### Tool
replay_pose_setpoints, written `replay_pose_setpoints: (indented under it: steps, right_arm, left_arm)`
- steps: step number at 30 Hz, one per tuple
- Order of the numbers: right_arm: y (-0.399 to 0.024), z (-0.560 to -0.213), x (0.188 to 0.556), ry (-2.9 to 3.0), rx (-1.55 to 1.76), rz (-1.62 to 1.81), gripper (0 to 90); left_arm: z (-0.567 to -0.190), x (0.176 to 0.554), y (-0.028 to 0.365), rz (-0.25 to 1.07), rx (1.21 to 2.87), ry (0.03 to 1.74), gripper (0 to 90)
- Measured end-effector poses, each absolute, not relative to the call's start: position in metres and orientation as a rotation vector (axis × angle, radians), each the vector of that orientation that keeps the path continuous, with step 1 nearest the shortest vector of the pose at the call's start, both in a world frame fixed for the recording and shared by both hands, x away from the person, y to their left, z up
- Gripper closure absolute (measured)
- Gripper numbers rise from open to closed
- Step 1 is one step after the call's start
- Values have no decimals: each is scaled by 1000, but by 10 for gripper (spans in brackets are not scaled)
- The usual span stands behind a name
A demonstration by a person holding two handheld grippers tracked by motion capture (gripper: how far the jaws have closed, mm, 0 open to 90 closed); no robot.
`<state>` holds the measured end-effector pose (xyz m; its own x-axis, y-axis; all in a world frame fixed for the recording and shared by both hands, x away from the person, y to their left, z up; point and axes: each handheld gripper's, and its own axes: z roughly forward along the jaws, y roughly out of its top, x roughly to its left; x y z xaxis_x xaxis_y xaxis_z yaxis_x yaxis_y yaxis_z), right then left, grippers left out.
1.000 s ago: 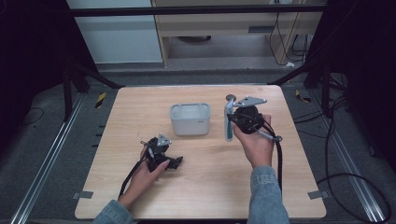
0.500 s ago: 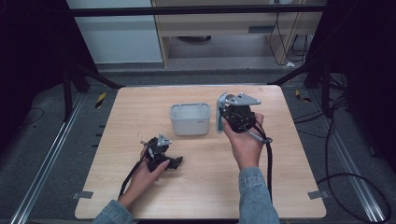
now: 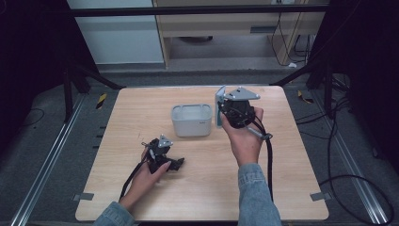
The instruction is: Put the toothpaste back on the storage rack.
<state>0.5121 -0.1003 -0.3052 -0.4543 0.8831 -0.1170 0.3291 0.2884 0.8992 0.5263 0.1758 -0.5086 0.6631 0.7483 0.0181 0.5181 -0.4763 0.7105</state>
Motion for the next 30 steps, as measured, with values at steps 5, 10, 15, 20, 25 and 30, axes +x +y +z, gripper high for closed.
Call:
replay_pose_setpoints:
  steps: [5, 10, 15, 20, 25, 30]
  right_arm:
    - [-98, -295, 514, 1906, 1081, 1148, 827]
    - [-92, -288, 518, 1886, 1082, 1165, 827]
    - [-79, -279, 521, 1868, 1055, 1174, 827]
    - [-69, -273, 528, 1860, 1045, 1181, 828]
    - [-59, -271, 535, 1861, 1038, 1188, 828]
    - [-54, -270, 540, 1861, 1030, 1197, 827]
  left_arm:
    - [-509, 526, 176, 429, 2187, 973, 0]
    - [-509, 526, 176, 428, 2187, 973, 0]
    - [-508, 526, 176, 429, 2188, 973, 0]
    - [-509, 526, 176, 429, 2188, 973, 0]
    - [-509, 526, 176, 428, 2188, 973, 0]
    - [-509, 526, 176, 429, 2188, 973, 0]
